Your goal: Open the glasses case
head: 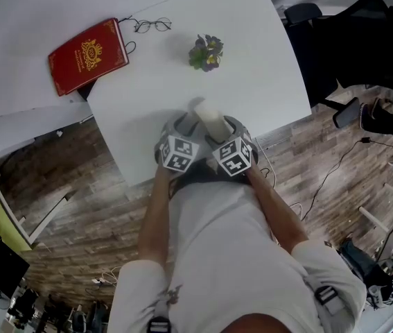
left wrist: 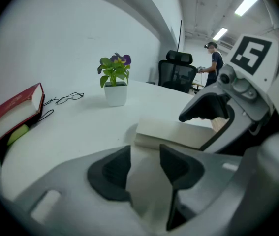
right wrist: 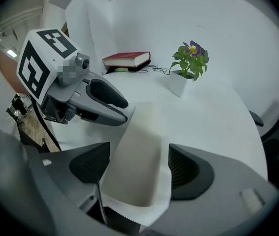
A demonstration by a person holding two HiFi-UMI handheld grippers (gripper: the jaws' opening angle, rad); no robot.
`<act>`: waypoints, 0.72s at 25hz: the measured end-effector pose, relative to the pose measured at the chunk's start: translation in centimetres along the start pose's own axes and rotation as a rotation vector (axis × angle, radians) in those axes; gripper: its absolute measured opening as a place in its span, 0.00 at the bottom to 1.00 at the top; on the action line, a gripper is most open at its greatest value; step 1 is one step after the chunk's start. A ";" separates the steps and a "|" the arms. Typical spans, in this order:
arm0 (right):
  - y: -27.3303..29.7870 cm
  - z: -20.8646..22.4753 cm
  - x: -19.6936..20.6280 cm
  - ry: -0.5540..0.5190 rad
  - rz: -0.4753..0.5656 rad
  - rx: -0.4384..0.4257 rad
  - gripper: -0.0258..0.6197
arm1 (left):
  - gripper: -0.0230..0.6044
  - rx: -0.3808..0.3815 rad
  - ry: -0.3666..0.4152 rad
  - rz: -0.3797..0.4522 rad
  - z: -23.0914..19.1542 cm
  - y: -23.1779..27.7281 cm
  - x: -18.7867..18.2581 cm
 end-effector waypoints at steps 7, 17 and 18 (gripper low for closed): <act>0.9 -0.1 0.0 0.002 -0.009 -0.005 0.62 | 0.33 0.006 0.006 0.001 0.0 0.3 0.0; 1.6 -0.1 0.4 0.014 -0.030 -0.006 0.59 | 0.33 0.019 0.023 -0.008 0.1 0.7 -0.2; 1.5 -0.1 0.4 0.018 -0.029 -0.012 0.59 | 0.33 0.020 0.024 -0.008 0.0 0.8 -0.2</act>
Point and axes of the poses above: the fingertips, and each gripper's own axes: y forward along the fingers, z to its right, x out of its underside, the point moved 3 cm from there along -y, backward along the fingers
